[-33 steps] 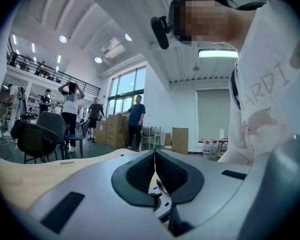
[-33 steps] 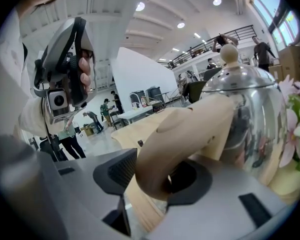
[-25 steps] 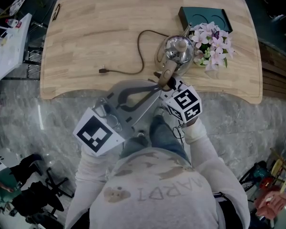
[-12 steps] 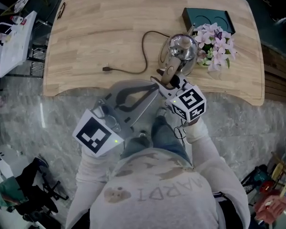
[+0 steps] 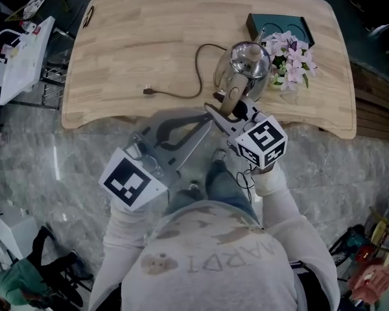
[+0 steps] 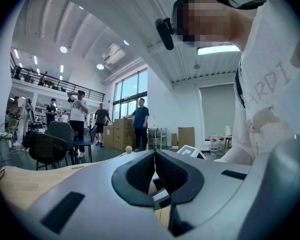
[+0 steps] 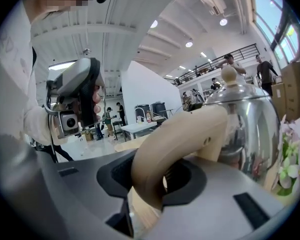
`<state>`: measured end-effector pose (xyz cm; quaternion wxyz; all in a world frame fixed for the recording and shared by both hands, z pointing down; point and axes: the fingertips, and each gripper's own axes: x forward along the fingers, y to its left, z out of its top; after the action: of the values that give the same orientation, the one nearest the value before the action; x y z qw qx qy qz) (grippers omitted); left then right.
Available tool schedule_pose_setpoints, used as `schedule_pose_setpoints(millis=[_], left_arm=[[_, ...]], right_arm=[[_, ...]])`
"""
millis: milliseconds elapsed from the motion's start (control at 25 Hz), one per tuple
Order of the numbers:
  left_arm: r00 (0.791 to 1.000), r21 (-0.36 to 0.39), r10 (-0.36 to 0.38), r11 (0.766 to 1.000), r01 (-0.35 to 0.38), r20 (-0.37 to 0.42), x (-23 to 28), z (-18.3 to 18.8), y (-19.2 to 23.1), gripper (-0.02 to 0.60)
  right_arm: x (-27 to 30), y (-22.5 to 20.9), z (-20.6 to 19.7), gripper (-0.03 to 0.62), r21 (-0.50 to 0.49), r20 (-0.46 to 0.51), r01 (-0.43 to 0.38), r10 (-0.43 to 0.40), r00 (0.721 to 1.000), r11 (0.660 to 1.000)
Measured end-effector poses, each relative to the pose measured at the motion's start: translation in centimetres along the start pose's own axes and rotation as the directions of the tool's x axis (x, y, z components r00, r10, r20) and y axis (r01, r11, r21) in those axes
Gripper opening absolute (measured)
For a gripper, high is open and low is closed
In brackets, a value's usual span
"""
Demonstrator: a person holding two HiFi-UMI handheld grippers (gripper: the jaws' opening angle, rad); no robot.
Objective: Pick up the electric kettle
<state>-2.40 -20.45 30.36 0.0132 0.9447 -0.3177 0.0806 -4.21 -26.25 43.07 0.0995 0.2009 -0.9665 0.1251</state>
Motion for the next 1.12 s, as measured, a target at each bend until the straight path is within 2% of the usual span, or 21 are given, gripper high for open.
schedule_pose_setpoints(millis=[240, 560, 800, 1120], left_arm=[[0.999, 0.025, -0.021, 0.999, 0.020, 0.024, -2.2, 0.9, -2.3, 0.014], [0.996, 0.058, -0.059, 0.997, 0.055, 0.065, -6.5, 2.0, -6.5, 0.014], [0.993, 0.079, -0.085, 0.994, 0.079, 0.087, -11.1, 2.0, -11.2, 0.014], [0.988, 0.096, -0.122, 0.989, 0.113, 0.093, -16.0, 1.8, -16.4, 0.014]], right_arm=[[-2.3, 3.8, 2.2, 0.126, -0.059, 0.029, 0.015, -0.013, 0.999, 0.998], [-6.1, 11.2, 4.2, 0.126, -0.108, 0.077, 0.053, -0.044, 0.996, 0.993], [-9.2, 18.6, 4.3, 0.126, -0.150, 0.105, 0.082, -0.067, 0.992, 0.985], [-12.3, 26.4, 2.9, 0.124, -0.140, 0.127, 0.118, -0.101, 0.987, 0.983]])
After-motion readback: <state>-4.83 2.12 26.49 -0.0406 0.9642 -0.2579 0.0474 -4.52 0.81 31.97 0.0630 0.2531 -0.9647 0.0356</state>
